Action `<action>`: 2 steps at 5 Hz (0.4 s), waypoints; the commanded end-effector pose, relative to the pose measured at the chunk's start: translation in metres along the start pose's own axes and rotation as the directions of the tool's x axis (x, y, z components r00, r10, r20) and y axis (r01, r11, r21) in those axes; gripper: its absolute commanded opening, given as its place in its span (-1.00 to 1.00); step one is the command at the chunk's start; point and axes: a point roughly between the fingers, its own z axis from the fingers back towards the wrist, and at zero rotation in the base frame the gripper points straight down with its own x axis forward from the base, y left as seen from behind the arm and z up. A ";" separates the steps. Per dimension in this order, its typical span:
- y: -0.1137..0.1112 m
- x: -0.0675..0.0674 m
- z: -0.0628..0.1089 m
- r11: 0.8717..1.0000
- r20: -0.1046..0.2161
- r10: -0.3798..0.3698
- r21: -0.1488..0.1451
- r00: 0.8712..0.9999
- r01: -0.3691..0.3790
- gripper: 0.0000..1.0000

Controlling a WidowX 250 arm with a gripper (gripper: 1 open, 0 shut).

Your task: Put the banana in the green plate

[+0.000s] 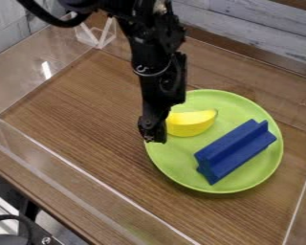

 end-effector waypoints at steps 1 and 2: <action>0.002 0.005 -0.001 1.000 0.021 -0.013 0.021 1.000 0.013 1.00; 0.000 0.006 -0.005 1.000 0.028 -0.017 0.021 0.999 0.016 1.00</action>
